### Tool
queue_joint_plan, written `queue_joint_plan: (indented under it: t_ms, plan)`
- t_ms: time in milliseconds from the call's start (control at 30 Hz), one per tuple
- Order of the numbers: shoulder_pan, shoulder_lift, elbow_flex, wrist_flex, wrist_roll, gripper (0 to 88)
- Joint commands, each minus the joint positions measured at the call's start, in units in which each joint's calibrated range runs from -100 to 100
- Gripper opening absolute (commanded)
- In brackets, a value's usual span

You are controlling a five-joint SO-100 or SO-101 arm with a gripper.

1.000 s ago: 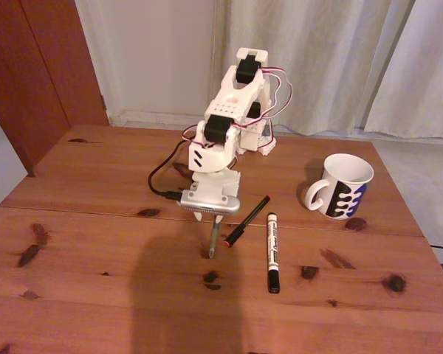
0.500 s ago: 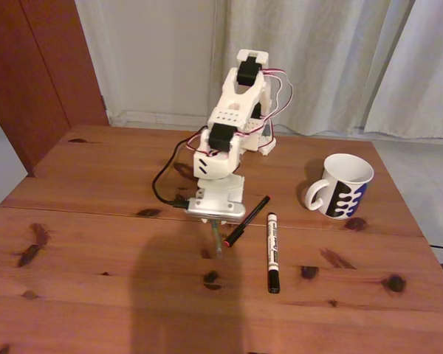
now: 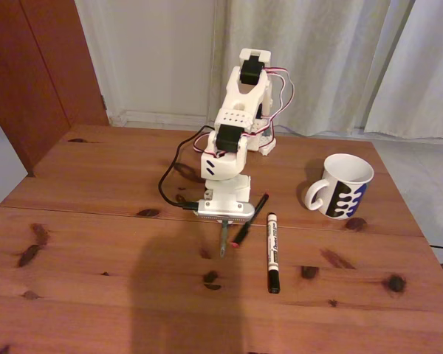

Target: Clean up the desk and place the pens and markers into the cup

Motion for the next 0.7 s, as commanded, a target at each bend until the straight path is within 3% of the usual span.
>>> queue_joint_plan:
  t_ms: [0,367,667]
  plan:
    - [-0.27,-1.08,-0.1,-0.68,-0.21,0.5]
    - [-0.19,-15.64,3.33,-9.8,-5.24,0.5]
    - [0.69,-38.73,21.81,-30.87,-12.63,0.5]
